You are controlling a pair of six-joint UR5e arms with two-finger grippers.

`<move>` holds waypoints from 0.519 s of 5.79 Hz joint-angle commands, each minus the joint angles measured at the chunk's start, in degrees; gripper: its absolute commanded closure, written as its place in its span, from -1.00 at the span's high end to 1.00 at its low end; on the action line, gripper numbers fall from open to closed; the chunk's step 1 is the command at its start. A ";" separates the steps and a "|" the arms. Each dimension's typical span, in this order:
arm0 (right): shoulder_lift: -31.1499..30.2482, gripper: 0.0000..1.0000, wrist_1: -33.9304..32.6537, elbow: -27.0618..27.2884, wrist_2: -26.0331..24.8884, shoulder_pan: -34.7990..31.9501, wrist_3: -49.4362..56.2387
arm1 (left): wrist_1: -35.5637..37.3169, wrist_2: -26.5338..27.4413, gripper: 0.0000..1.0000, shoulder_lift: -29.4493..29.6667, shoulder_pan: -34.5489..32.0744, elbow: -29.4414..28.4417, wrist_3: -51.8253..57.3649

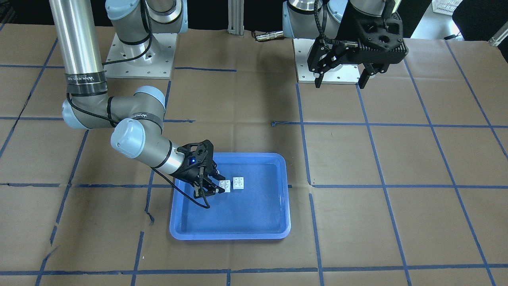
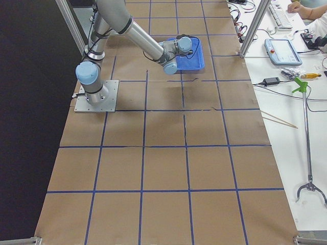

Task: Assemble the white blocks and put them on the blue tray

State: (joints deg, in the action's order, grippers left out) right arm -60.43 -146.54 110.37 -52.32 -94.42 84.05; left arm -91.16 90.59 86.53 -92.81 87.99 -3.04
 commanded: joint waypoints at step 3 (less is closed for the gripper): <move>0.75 -0.28 -2.52 1.69 -0.15 -0.68 -0.98 | -0.51 0.11 0.99 -0.22 0.26 -0.71 -0.74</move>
State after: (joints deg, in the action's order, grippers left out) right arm -59.68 -149.01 112.00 -52.48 -95.07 83.44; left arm -91.45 90.64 86.32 -92.66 87.61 -3.60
